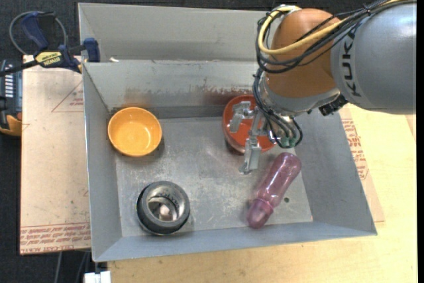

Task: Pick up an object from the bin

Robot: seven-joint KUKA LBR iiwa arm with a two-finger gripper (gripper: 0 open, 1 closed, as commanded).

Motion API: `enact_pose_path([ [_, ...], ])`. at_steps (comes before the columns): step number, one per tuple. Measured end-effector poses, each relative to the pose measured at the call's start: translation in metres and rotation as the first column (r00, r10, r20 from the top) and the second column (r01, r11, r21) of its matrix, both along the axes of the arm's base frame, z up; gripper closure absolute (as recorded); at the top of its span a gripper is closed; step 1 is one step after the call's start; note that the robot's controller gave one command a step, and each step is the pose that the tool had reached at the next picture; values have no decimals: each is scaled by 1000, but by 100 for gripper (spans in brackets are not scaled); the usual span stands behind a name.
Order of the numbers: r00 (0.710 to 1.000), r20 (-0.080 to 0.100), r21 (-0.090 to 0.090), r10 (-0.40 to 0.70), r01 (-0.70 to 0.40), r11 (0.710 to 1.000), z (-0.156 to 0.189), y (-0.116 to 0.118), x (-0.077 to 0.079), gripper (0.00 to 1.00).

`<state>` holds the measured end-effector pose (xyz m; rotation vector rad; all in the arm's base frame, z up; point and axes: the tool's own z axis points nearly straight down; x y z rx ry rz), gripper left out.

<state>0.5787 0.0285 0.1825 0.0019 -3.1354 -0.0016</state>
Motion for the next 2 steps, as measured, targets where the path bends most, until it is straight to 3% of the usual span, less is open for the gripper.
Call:
enact_pose_path([
  [1,1000,8,0,-1,1,1000,4,0,2,0],
  [2,989,8,3,150,-150,989,-111,-119,63,0],
])
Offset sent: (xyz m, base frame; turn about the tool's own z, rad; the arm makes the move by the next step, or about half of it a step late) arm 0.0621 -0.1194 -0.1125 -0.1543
